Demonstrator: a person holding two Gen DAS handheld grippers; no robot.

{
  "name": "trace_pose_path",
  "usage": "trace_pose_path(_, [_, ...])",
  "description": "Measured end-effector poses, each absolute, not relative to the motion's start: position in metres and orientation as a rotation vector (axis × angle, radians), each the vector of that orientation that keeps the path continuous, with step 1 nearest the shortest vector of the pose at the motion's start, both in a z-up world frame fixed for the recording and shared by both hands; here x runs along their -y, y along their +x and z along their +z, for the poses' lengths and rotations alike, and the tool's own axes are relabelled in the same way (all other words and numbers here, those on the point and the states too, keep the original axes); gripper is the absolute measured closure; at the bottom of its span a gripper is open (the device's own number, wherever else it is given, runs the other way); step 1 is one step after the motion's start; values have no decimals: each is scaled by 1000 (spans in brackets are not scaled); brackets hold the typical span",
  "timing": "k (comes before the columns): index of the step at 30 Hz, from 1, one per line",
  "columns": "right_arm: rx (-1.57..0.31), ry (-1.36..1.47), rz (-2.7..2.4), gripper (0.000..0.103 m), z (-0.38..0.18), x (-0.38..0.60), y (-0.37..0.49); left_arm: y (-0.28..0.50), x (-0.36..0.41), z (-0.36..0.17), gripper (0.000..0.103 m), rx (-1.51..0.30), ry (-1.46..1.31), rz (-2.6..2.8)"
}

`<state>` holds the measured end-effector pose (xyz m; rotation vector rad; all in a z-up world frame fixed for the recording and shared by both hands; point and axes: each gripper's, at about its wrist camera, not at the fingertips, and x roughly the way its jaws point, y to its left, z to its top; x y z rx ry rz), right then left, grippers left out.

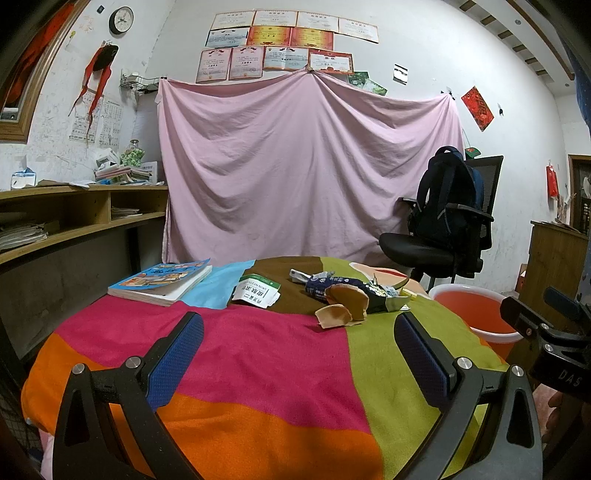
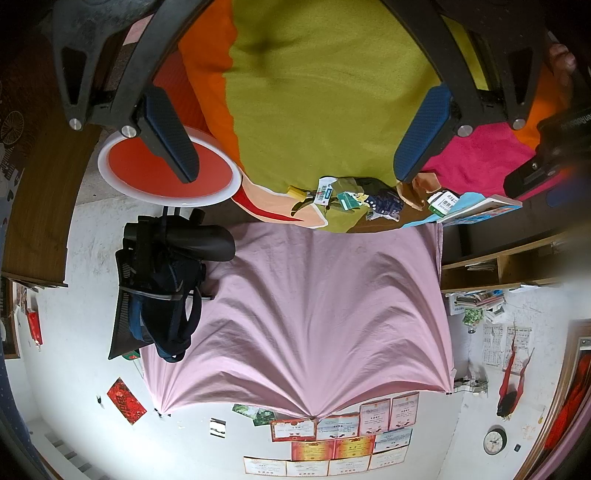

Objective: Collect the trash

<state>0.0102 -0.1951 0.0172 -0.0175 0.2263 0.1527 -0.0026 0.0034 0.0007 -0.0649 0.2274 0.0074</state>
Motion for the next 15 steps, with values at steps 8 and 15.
trace_pose_path(8, [-227,-17,153,0,17,195,10,-8,-11,1,2,-225,-67,10])
trace_pose_path(15, [-228,-16,152,0,17,195,11,0,0,0,2,-232,-59,7])
